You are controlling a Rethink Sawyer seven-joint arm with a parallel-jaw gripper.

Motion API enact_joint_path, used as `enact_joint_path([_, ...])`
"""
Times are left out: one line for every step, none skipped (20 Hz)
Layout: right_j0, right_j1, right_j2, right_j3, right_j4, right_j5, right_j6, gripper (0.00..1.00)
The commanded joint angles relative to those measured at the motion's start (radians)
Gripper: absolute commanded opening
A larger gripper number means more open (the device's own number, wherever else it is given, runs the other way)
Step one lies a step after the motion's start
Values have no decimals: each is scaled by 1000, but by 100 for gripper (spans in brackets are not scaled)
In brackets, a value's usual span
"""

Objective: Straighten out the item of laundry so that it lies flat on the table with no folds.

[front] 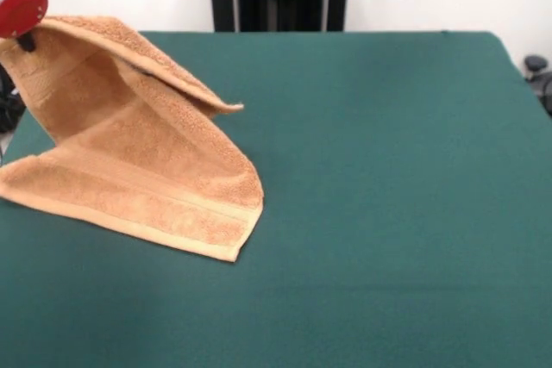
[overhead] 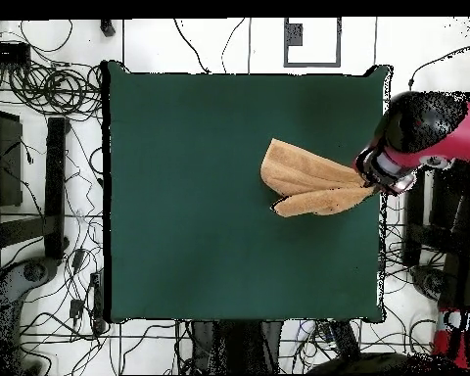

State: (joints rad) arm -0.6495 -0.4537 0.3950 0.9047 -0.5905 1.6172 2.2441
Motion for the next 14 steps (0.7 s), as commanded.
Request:
enact_joint_path([67,127,133,-153,-27,254,-474,0])
enact_joint_path([69,139,139,-177,-34,281,-490,0])
enact_joint_path([74,151,142,-202,-46,314,-504,0])
enact_joint_path([81,164,148,-233,-66,357,-536,0])
enact_joint_path([88,180,155,-272,-90,404,-568,0])
enact_joint_path([96,199,164,-318,-118,464,-598,0])
enact_joint_path([105,219,177,-370,-150,525,-625,0])
enact_joint_path([116,242,193,-427,-191,597,-651,0])
enact_joint_path([124,260,213,-477,-241,662,-691,0])
enact_joint_path([132,275,237,-522,-292,714,-727,0])
enact_joint_path([138,287,262,-560,-349,769,-766,0])
enact_joint_path([142,295,290,-589,-406,812,-809,0])
enact_joint_path([142,301,325,-610,-467,856,-841,0])
enact_joint_path([142,306,360,-632,-527,901,-872,0])
